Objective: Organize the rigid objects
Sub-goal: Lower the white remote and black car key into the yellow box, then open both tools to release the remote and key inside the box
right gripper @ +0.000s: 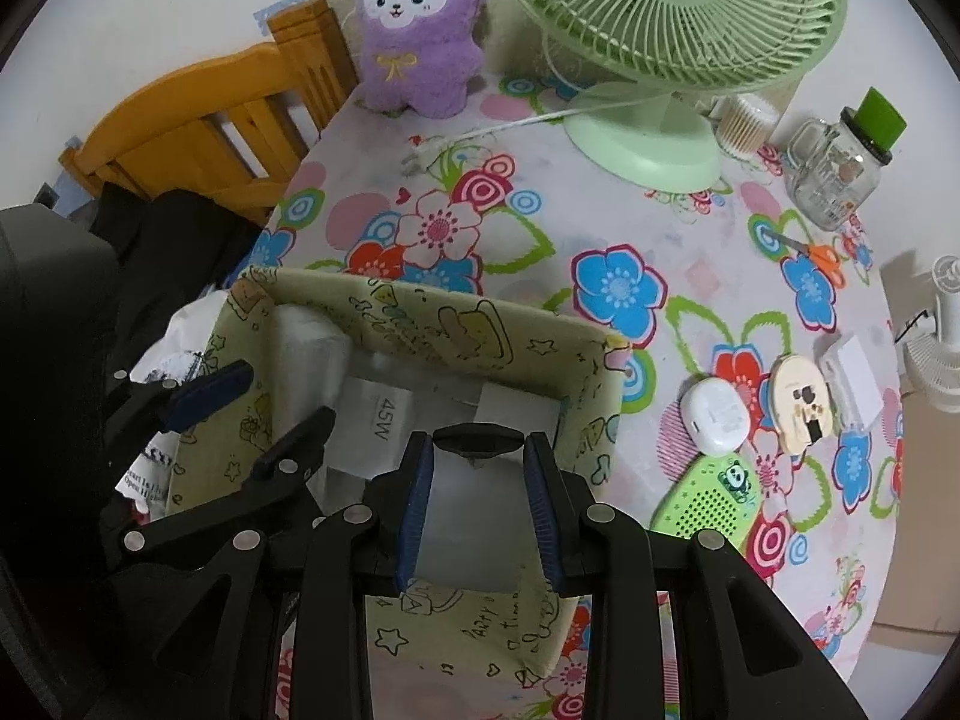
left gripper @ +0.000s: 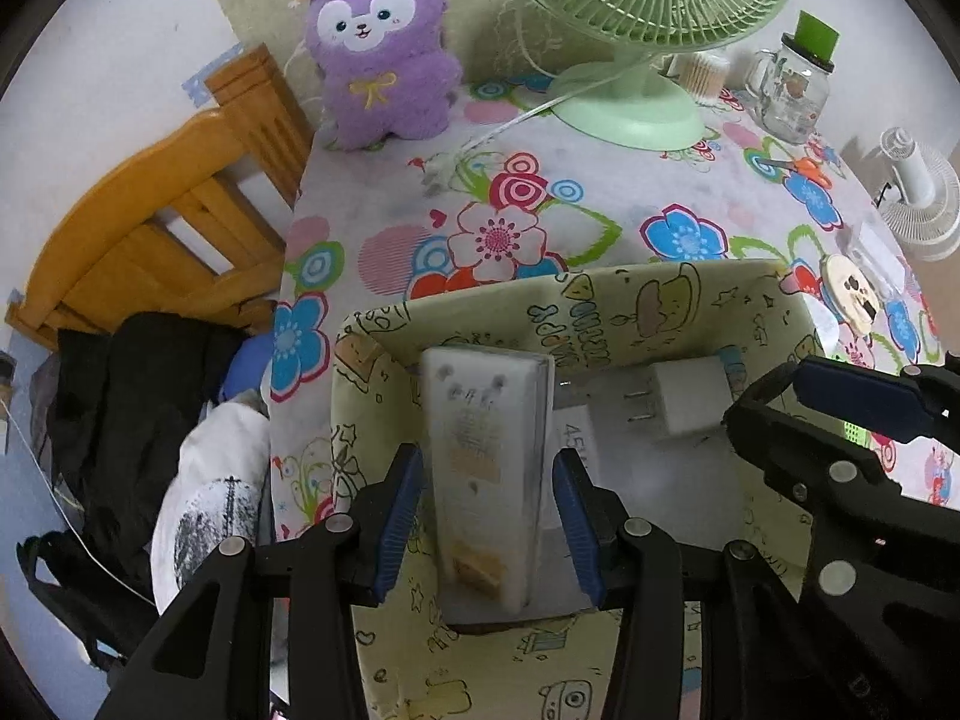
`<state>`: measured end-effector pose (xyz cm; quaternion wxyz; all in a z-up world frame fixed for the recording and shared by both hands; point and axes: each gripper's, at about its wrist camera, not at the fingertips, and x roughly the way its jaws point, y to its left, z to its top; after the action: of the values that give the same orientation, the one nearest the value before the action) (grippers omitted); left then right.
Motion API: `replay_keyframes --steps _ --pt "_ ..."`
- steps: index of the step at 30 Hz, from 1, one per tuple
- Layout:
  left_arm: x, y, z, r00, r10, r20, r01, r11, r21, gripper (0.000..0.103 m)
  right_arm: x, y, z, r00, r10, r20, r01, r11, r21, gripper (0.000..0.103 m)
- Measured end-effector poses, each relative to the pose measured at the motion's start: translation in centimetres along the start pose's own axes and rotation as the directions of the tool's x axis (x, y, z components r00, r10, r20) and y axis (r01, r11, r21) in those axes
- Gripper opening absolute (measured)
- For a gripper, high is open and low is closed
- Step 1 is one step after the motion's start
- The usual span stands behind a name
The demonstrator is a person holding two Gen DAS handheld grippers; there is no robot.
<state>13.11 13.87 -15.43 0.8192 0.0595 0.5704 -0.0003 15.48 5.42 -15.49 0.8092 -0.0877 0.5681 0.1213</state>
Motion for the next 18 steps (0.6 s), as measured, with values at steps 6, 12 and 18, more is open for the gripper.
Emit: replay_keyframes --steps 6,12,18 --pt "0.2 0.1 -0.1 1.0 0.011 -0.004 -0.011 1.0 0.002 0.072 0.3 0.0 -0.1 1.0 0.011 -0.014 -0.01 1.0 0.008 0.045" --pt "-0.5 -0.2 -0.3 1.0 -0.008 0.003 0.008 1.0 0.0 0.084 -0.8 -0.4 -0.3 1.0 -0.004 0.03 0.004 1.0 0.018 0.074" --pt "-1.5 -0.6 -0.6 1.0 -0.003 0.019 0.003 1.0 0.009 0.089 -1.7 -0.9 -1.0 0.999 0.001 0.044 -0.003 0.999 0.034 0.076"
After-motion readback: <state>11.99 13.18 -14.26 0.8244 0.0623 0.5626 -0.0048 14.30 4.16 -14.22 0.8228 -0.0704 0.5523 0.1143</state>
